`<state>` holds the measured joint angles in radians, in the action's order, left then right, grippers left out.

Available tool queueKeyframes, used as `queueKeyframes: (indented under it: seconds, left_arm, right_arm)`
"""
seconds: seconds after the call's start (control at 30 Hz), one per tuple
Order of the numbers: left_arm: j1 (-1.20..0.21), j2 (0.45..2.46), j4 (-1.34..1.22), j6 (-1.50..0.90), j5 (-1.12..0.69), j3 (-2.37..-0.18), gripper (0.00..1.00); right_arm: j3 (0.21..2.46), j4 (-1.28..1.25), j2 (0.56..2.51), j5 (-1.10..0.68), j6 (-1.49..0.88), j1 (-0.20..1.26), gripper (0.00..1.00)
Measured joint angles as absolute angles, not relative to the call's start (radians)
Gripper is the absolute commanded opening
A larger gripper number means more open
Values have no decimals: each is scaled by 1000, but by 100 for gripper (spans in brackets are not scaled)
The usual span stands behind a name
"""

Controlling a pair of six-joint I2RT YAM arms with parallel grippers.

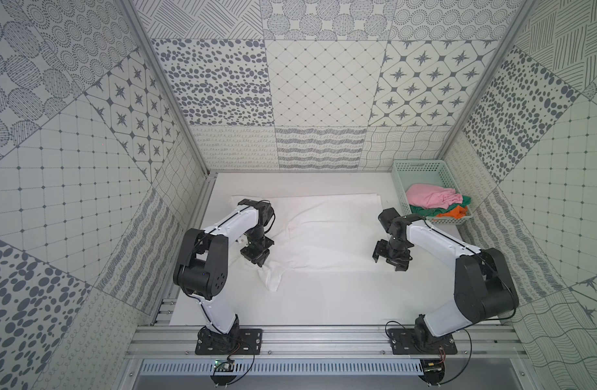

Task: Fold and stack t-shirts
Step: Fold the T-shirt.

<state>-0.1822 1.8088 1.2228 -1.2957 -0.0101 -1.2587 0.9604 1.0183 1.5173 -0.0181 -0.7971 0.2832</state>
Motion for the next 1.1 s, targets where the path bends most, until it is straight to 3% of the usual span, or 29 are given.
queueKeyframes:
  seconds: [0.3, 0.7, 1.0, 1.1]
  left_arm:
    - [-183, 1886, 1266, -1244, -3, -1328, 0]
    - [-183, 1892, 1287, -1221, -3, -1360, 0]
    - [-182, 1856, 1304, -1224, -3, -1361, 0]
    - [-182, 1845, 1308, -1225, -2, -1361, 0]
  right_arm:
    - [831, 946, 1421, -48, -964, 281, 75]
    - [821, 900, 1452, 16, -964, 258, 71]
    - [855, 867, 1558, 56, -899, 253, 41]
    - [864, 863, 1560, 67, -882, 251, 38]
